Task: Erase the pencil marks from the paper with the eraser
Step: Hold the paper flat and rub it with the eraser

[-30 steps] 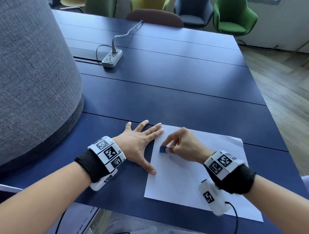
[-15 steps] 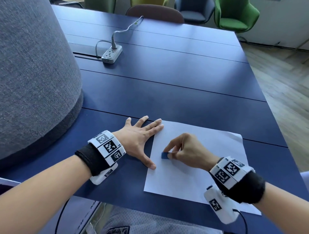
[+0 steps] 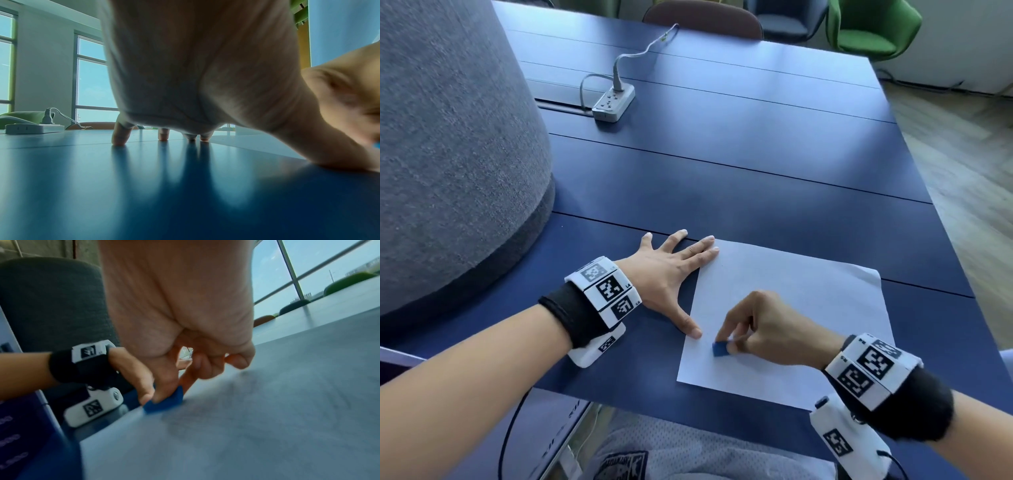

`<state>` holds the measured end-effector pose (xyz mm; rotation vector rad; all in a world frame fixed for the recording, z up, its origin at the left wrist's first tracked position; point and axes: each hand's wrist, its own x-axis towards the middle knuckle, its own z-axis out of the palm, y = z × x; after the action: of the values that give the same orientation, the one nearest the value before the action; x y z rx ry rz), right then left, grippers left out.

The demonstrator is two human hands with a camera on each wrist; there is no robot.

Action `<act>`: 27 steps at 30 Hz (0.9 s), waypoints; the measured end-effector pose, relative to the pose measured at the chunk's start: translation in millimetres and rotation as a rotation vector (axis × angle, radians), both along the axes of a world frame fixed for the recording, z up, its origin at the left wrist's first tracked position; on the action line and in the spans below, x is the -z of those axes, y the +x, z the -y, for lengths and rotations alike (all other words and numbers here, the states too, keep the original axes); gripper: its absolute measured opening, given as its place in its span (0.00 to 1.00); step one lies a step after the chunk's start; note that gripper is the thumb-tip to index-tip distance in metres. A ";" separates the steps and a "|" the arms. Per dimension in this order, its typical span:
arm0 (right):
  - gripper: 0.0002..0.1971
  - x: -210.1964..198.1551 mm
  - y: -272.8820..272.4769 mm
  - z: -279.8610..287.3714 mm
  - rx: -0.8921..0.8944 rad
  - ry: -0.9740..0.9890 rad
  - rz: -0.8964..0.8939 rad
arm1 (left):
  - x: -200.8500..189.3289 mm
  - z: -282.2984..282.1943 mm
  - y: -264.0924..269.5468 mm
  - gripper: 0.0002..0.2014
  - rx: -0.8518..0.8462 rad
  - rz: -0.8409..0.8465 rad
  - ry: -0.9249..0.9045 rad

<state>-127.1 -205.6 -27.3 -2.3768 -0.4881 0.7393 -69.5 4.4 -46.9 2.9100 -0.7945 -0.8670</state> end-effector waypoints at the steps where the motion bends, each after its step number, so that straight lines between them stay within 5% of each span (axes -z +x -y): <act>1: 0.10 1.8 4.1 0.2 0.073 0.028 0.043 | 0.0 -0.1 -0.1 0.69 0.001 0.001 0.001; 3: 0.09 4.7 7.1 1.4 0.178 0.065 0.094 | 0.5 -0.1 0.0 0.69 -0.003 -0.002 -0.002; 8: 0.09 -2.2 -0.3 -2.7 0.038 0.000 -0.033 | 0.9 -0.2 -0.3 0.69 0.000 0.000 -0.007; 15: 0.08 4.1 70.0 -7.8 0.386 0.097 0.173 | 0.0 0.7 0.2 0.69 -0.006 0.000 -0.005; 21: 0.09 1.4 42.2 -13.0 0.147 0.043 -0.033 | 0.4 0.4 0.7 0.70 -0.001 -0.005 -0.009; 27: 0.08 8.7 82.9 -14.7 0.467 0.118 0.163 | -0.7 0.0 0.7 0.71 -0.008 0.003 -0.033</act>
<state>-44.3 -190.9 -36.0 -2.3213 -0.0283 0.2991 -68.8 4.4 -46.2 2.8840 -0.7899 -0.8410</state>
